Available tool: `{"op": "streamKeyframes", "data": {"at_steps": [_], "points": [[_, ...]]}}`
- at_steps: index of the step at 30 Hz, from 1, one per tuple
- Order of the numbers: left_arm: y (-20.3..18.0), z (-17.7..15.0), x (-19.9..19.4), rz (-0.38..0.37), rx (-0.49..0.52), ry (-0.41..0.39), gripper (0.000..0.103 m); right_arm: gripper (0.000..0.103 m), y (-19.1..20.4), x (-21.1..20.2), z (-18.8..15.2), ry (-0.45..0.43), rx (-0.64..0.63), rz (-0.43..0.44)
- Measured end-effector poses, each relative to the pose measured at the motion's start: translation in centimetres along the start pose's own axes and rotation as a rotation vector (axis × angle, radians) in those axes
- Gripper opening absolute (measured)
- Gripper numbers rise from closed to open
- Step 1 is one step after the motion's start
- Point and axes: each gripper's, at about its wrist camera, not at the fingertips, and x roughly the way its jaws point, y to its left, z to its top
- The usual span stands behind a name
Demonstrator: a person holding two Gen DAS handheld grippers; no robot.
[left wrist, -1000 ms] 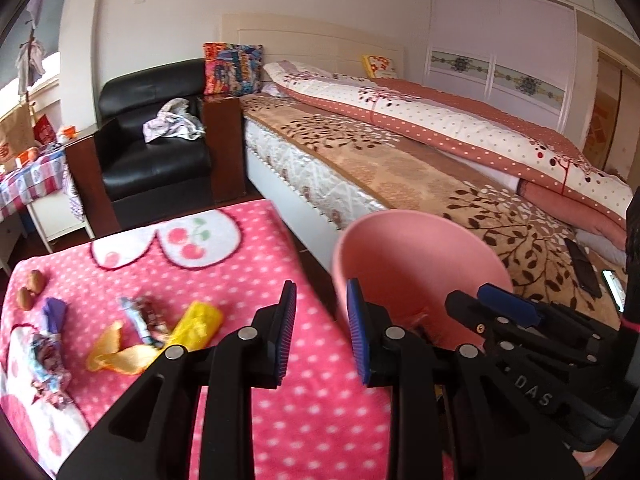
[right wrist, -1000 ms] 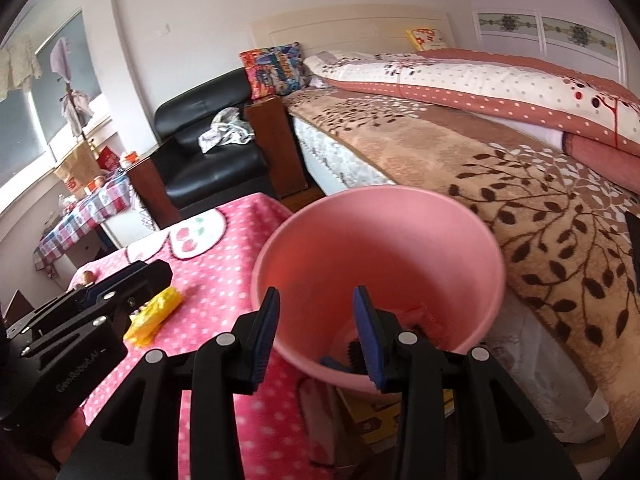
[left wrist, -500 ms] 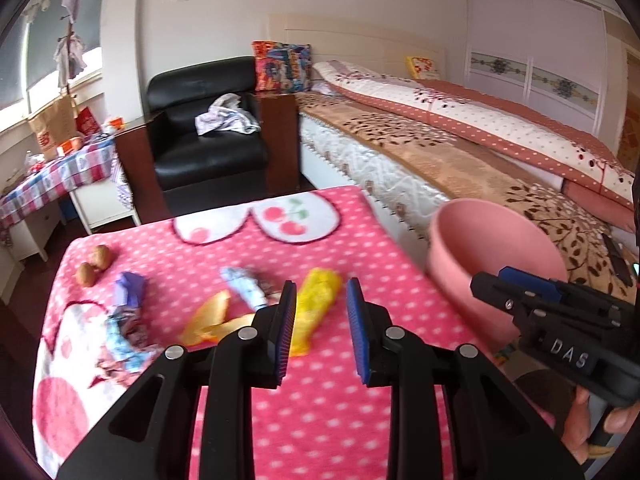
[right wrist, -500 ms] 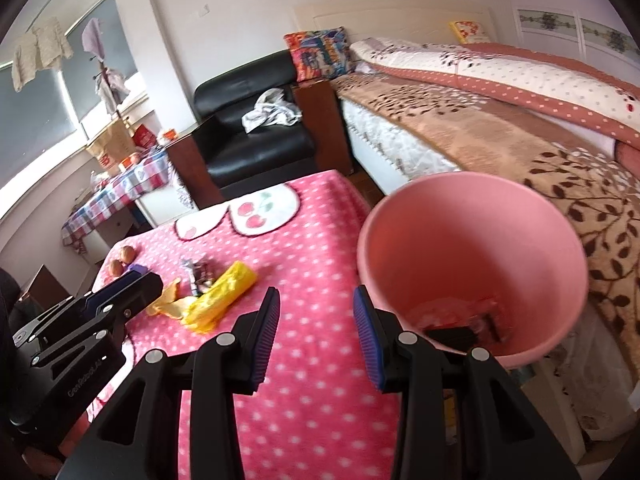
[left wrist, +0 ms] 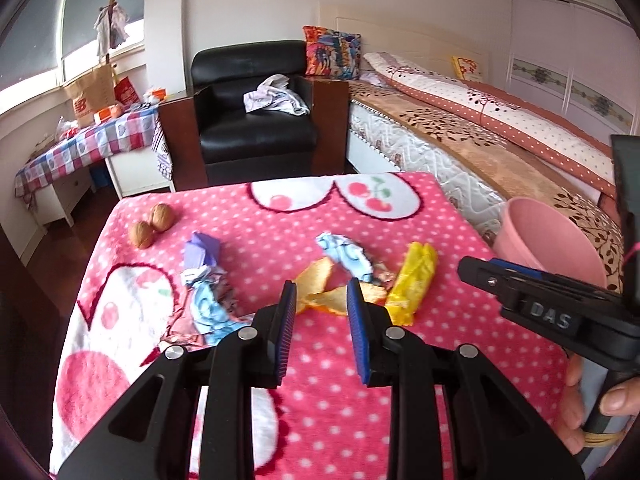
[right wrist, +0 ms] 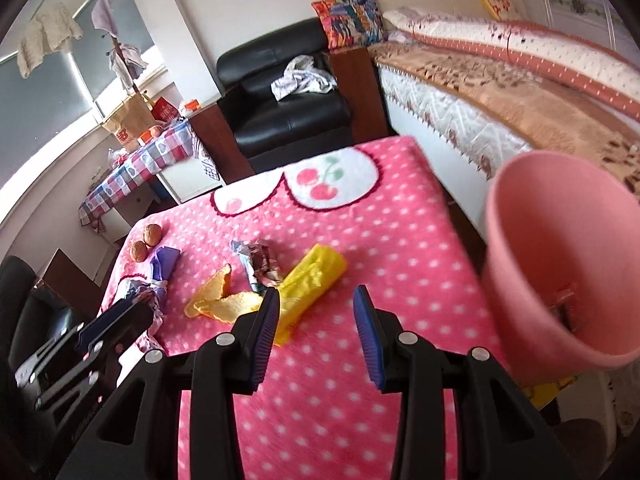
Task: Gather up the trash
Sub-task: 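Grasp the yellow plastic bag with the right tool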
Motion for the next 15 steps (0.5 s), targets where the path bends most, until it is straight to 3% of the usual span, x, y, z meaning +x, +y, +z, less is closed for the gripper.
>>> {"op": "streamKeyframes", "data": {"at_steps": [8,15], "points": [[1.4,-0.1,0.3,-0.011,-0.017,0.002,0.026,0.045,1.3,3.9,0.5,0.057,0.064,-0.029],[2.5,0.1,0.6,-0.010,-0.042,0.004,0.026,0.043,1.8,6.1,0.3,0.092,0.059,-0.054]]}}
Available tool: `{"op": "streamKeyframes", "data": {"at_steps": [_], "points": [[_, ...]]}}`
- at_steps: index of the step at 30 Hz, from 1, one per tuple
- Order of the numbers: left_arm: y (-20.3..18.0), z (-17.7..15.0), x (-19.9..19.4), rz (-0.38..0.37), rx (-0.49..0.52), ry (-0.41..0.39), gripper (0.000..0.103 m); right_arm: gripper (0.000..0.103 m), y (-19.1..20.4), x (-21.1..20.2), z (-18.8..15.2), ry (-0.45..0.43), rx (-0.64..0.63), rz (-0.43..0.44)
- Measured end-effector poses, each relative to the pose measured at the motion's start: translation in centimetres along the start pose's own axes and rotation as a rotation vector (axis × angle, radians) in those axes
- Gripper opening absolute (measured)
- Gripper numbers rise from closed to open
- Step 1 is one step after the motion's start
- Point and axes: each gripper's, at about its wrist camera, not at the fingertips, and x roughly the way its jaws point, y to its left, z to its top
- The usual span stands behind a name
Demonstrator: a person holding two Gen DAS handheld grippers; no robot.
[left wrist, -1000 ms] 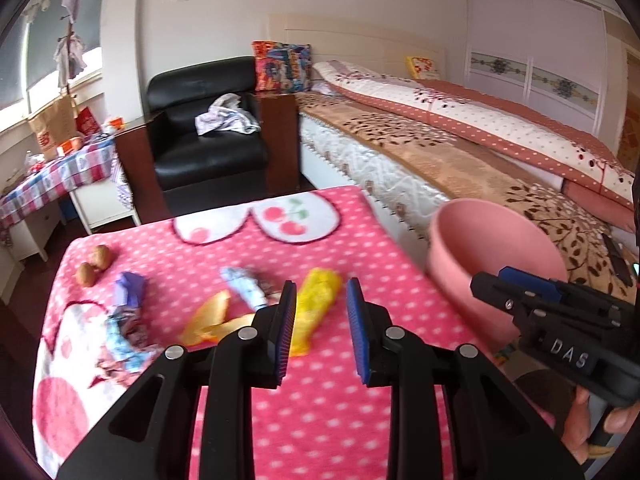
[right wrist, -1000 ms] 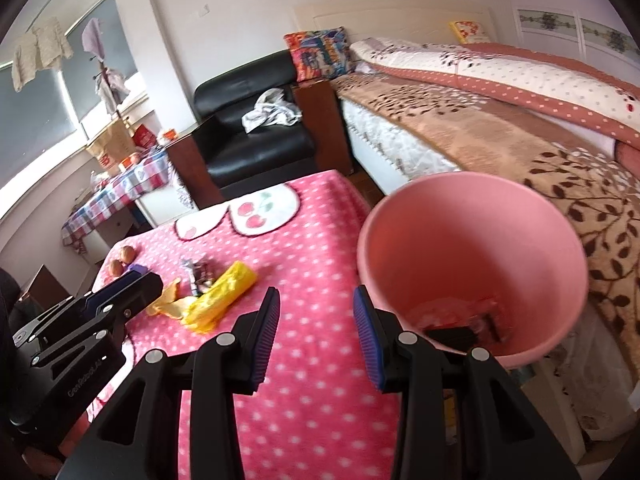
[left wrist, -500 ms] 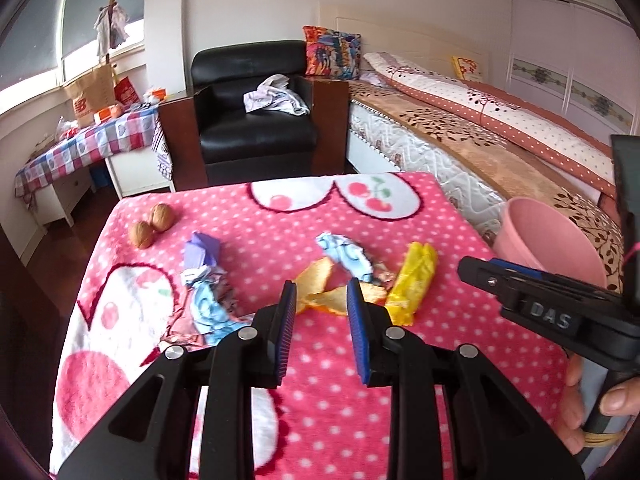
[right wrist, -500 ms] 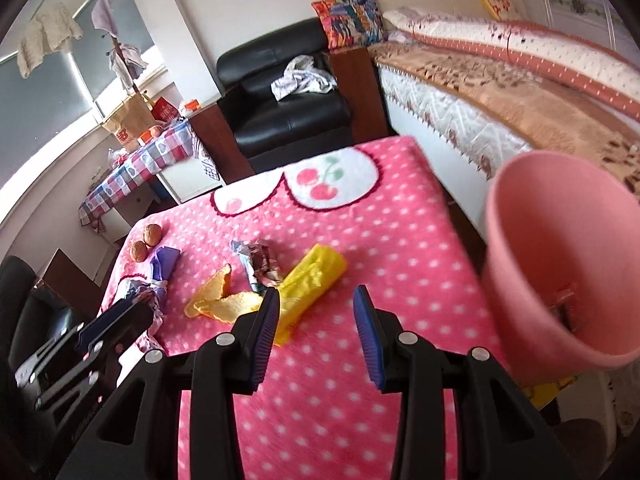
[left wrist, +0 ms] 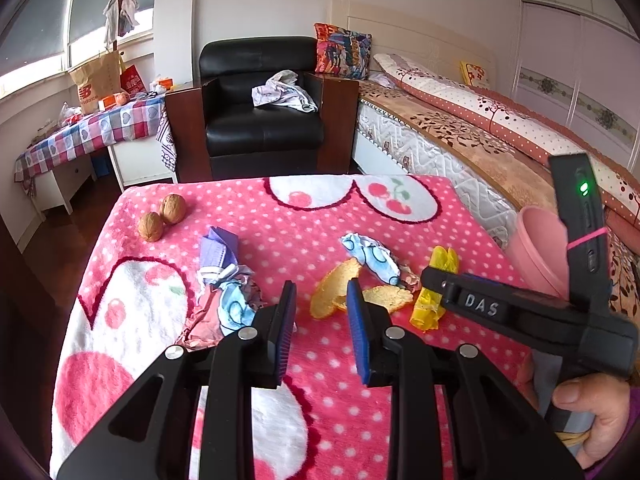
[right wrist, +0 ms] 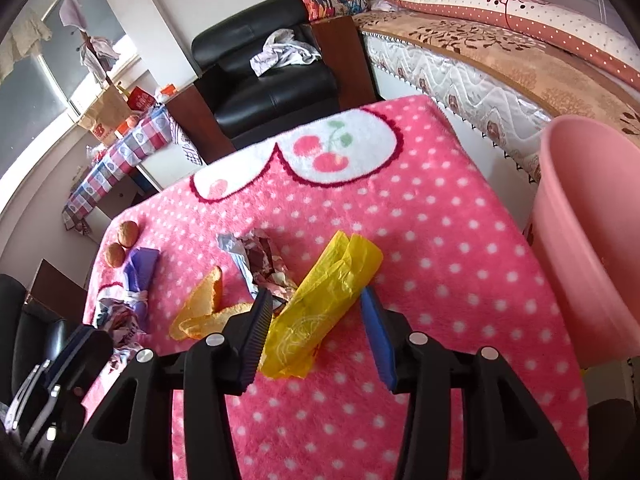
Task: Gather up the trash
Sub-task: 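Grasp the yellow plastic bag with the right tool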
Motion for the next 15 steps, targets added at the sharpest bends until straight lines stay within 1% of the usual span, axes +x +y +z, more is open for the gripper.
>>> {"op": "streamKeyframes", "data": {"at_steps": [1,3,8,15], "points": [[0.1,0.0,0.0,0.000,-0.001,-0.001,0.026,0.036,-0.1,0.2,-0.1,0.008,0.001,0.001],[0.0,0.0,0.0,0.001,0.000,-0.002,0.026,0.033,-0.2,0.6,-0.3,0.021,0.008,0.008],[0.1,0.0,0.0,0.001,-0.003,0.005,0.026,0.014,-0.2,0.3,-0.5,0.008,-0.022,0.006],[-0.3,0.0,0.0,-0.004,-0.001,0.002,0.026,0.011,-1.5,-1.3,-0.8,0.003,-0.046,0.012]]}}
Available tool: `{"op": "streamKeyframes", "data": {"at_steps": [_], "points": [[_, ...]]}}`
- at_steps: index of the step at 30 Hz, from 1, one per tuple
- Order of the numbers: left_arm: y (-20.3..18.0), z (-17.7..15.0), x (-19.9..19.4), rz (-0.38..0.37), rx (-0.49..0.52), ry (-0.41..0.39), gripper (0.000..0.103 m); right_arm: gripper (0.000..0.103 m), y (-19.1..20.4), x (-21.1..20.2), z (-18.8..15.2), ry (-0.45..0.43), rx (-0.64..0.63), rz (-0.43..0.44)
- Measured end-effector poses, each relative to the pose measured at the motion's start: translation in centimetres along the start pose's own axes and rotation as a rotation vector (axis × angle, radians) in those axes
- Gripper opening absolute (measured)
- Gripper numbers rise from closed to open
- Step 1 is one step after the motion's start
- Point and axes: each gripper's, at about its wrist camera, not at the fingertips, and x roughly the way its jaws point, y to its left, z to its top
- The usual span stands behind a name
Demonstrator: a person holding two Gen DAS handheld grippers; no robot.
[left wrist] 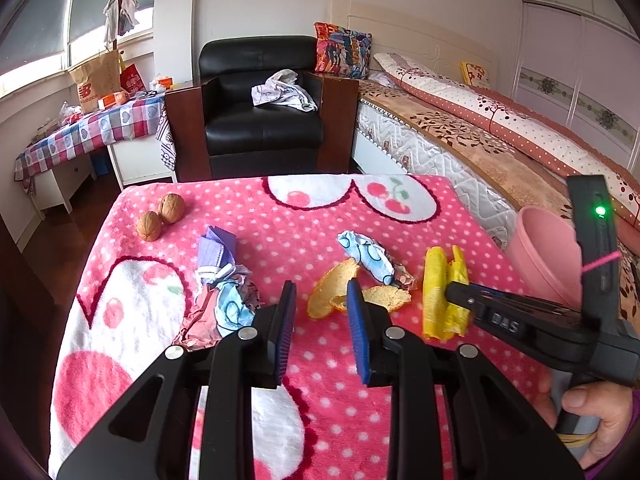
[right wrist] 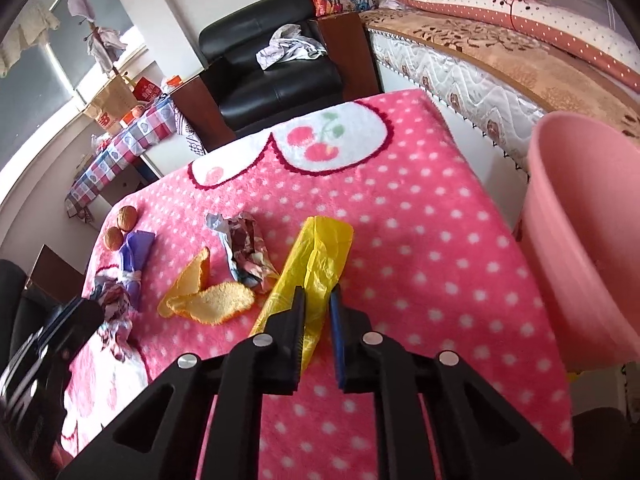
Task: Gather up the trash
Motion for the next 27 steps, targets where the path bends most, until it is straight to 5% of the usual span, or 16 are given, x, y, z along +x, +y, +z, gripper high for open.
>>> {"op": "streamKeyframes", "data": {"at_steps": [11,25,27], "points": [[-0.6,-0.1,3.3,-0.041,-0.031,0.116,0.026,0.011,-1.4,-4.5,-2.0,-0.051,-0.126,-0.043],[-3.1,-0.2,7.3,0.061,-0.012,0.177,0.025,0.011,-3.9,-4.7,-2.4,-0.030,-0.091,-0.023],[-3.2,-0.2,7.4,0.069,-0.005,0.178,0.012,0.011,-4.2,-4.8,-2.4,-0.030,-0.086,-0.024]]}}
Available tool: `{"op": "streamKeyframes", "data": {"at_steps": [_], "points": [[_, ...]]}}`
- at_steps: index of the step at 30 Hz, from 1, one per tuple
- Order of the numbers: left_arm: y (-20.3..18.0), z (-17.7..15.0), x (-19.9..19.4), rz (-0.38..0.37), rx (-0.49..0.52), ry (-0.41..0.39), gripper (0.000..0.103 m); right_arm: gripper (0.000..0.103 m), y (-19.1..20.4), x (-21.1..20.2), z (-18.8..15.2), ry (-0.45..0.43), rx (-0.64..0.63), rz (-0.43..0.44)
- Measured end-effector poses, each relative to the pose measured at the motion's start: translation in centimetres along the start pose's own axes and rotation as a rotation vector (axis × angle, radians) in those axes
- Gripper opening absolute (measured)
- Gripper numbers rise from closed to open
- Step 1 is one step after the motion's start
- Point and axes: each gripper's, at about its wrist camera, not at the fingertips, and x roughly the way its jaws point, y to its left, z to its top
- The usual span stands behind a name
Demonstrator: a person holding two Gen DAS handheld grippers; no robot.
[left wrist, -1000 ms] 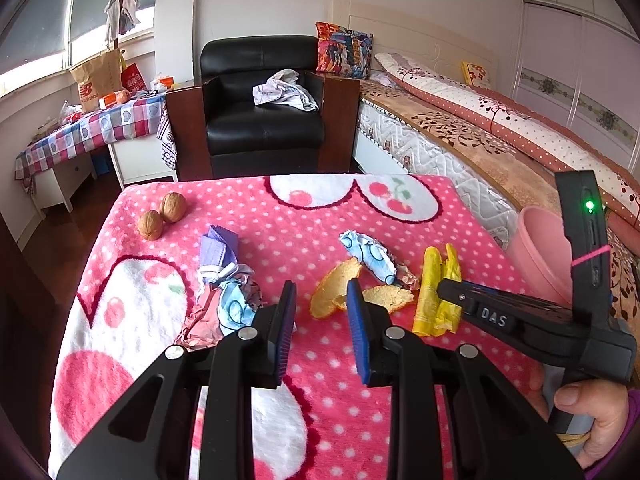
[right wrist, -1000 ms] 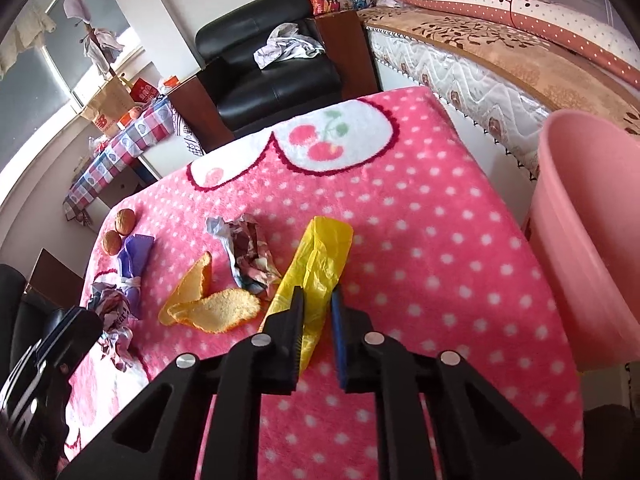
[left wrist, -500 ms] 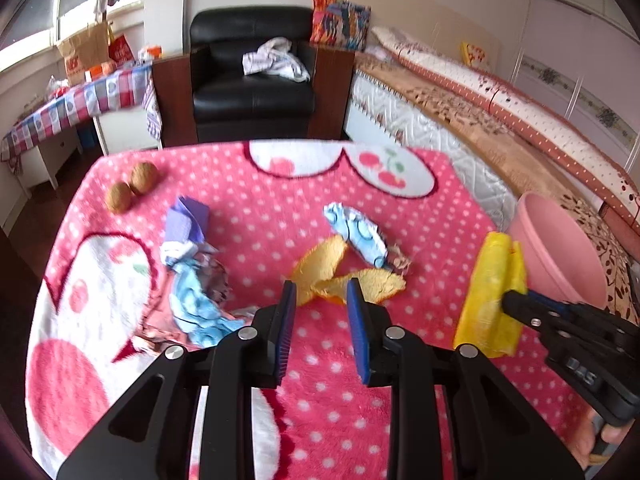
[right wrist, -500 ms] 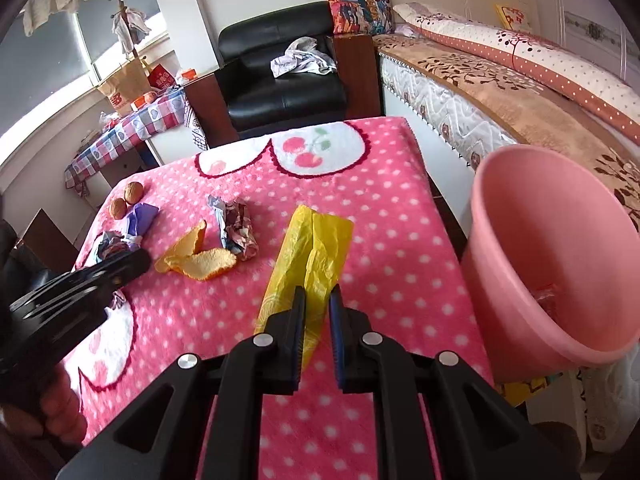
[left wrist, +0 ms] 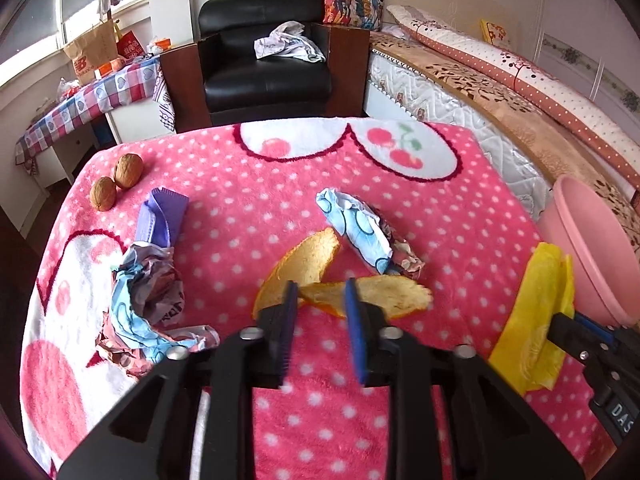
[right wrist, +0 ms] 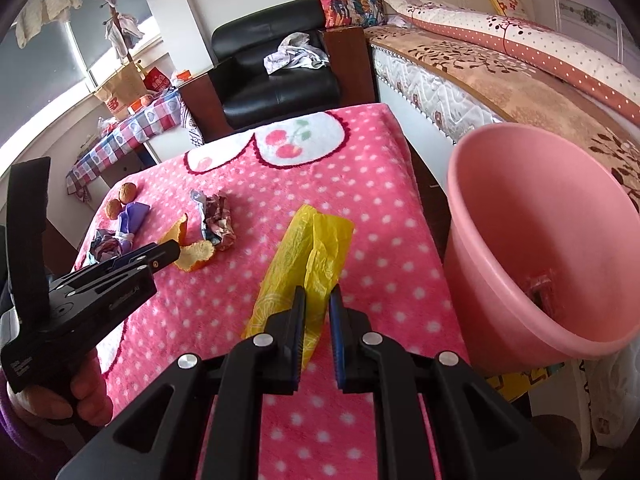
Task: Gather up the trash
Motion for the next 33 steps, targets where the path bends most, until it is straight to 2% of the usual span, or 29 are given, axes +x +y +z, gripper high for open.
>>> {"op": "streamKeyframes", "data": {"at_steps": [1,2,3,12,21,33], "points": [[0.0,0.0,0.0,-0.002,-0.001,0.003,0.010,0.011,-0.1,-0.1,0.0,-0.001,0.002,0.000],[-0.1,0.0,-0.2,-0.001,-0.003,-0.001,0.002,0.011,-0.1,-0.2,0.0,-0.003,0.003,-0.001],[-0.1,0.0,-0.4,-0.005,-0.002,-0.003,0.001,0.011,-0.1,-0.3,-0.1,-0.006,0.004,-0.001],[-1.0,0.8,-4.1,-0.038,0.013,-0.101,0.000,0.011,0.2,-2.1,-0.3,-0.036,-0.004,-0.004],[-3.2,2.0,-8.7,-0.079,0.047,-0.236,0.000,0.011,-0.5,-5.1,0.0,-0.113,0.015,-0.013],[-6.8,2.3,-11.2,-0.133,0.088,-0.301,0.000,0.011,-2.9,-8.9,0.4,-0.197,0.044,-0.050]]}}
